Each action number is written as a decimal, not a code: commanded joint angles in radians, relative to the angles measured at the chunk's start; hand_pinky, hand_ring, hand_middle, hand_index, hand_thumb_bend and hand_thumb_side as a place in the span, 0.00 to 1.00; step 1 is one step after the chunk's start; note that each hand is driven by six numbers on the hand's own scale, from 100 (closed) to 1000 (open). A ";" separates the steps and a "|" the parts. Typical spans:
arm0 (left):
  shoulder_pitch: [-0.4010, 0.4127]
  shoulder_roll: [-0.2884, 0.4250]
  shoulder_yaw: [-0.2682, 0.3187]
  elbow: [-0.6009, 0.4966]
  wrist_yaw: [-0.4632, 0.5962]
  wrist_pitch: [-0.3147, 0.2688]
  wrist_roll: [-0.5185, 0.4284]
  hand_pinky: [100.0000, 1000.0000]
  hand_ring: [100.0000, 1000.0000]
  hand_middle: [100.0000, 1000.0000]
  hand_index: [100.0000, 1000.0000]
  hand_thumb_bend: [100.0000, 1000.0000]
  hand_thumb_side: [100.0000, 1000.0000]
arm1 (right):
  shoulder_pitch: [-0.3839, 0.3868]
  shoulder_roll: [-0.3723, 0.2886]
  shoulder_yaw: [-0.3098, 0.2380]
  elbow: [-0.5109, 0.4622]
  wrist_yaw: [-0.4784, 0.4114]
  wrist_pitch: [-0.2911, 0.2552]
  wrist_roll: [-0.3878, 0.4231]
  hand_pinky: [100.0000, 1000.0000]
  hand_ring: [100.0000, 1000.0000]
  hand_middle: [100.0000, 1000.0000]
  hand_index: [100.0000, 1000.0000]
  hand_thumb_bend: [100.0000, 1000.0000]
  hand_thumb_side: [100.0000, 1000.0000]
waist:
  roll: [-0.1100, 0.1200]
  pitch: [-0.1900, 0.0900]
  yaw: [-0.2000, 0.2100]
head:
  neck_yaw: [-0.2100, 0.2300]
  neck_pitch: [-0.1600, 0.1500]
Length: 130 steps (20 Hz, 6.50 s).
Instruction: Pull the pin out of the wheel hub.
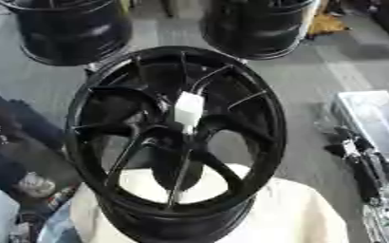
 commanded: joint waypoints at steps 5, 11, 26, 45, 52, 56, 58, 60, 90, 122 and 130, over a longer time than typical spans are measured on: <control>0.005 0.018 -0.007 -0.022 -0.003 0.008 -0.014 0.69 0.53 0.51 0.63 0.00 0.86 | -0.132 -0.174 -0.038 -0.064 0.014 -0.021 -0.018 0.75 0.63 0.66 0.82 0.00 0.77 | -0.014 -0.026 0.003 | 0.003 -0.002; 0.010 0.022 -0.012 -0.023 -0.017 0.011 -0.034 0.69 0.54 0.52 0.63 0.00 0.86 | -0.342 -0.471 0.033 -0.061 0.035 -0.091 0.051 0.77 0.67 0.69 0.85 0.00 0.34 | -0.026 -0.031 0.017 | 0.000 -0.002; 0.012 0.042 -0.026 -0.022 -0.032 0.010 -0.065 0.69 0.54 0.52 0.63 0.00 0.87 | -0.732 -0.724 0.463 0.006 -0.061 -0.350 0.698 0.84 0.86 0.87 0.93 0.00 0.46 | -0.057 -0.035 0.043 | -0.005 -0.002; -0.007 0.050 -0.038 -0.027 -0.041 0.001 -0.087 0.69 0.54 0.52 0.63 0.00 0.87 | -0.873 -0.570 0.667 0.090 0.037 -0.481 0.831 0.85 0.88 0.90 0.95 0.00 0.44 | -0.073 -0.001 0.086 | -0.018 -0.002; -0.009 0.050 -0.038 -0.025 -0.041 -0.001 -0.089 0.69 0.54 0.52 0.63 0.00 0.87 | -0.875 -0.550 0.707 0.078 0.078 -0.520 0.831 0.85 0.88 0.90 0.95 0.03 0.25 | -0.072 0.001 0.091 | -0.022 -0.002; -0.010 0.049 -0.038 -0.025 -0.040 -0.002 -0.091 0.69 0.54 0.52 0.63 0.00 0.87 | -0.872 -0.543 0.723 0.069 0.115 -0.545 0.831 0.85 0.89 0.90 0.95 0.03 0.24 | -0.070 0.002 0.092 | -0.023 -0.002; -0.011 0.049 -0.039 -0.024 -0.040 -0.003 -0.091 0.69 0.54 0.52 0.63 0.00 0.87 | -0.869 -0.540 0.729 0.068 0.132 -0.556 0.831 0.85 0.89 0.90 0.95 0.04 0.22 | -0.070 0.003 0.093 | -0.023 -0.002; -0.011 0.049 -0.039 -0.024 -0.040 -0.004 -0.092 0.69 0.54 0.52 0.63 0.00 0.87 | -0.867 -0.536 0.734 0.067 0.140 -0.565 0.831 0.85 0.88 0.90 0.95 0.04 0.22 | -0.069 0.003 0.093 | -0.024 -0.002; -0.016 0.041 -0.041 -0.024 -0.045 -0.006 -0.099 0.69 0.54 0.52 0.63 0.00 0.88 | -0.834 -0.455 0.788 0.127 0.204 -0.617 0.831 0.84 0.86 0.83 0.92 0.00 0.19 | -0.067 0.015 0.110 | -0.029 -0.002; -0.020 0.039 -0.042 -0.024 -0.047 -0.002 -0.104 0.70 0.55 0.52 0.63 0.00 0.88 | -0.840 -0.438 0.733 0.137 0.091 -0.522 0.831 0.79 0.73 0.49 0.36 0.00 0.00 | -0.068 0.016 0.117 | -0.036 -0.002; -0.020 0.040 -0.041 -0.023 -0.047 0.000 -0.104 0.70 0.55 0.52 0.63 0.00 0.88 | -0.861 -0.451 0.699 0.112 0.025 -0.474 0.831 0.79 0.72 0.49 0.35 0.00 0.00 | -0.070 0.012 0.115 | -0.033 -0.002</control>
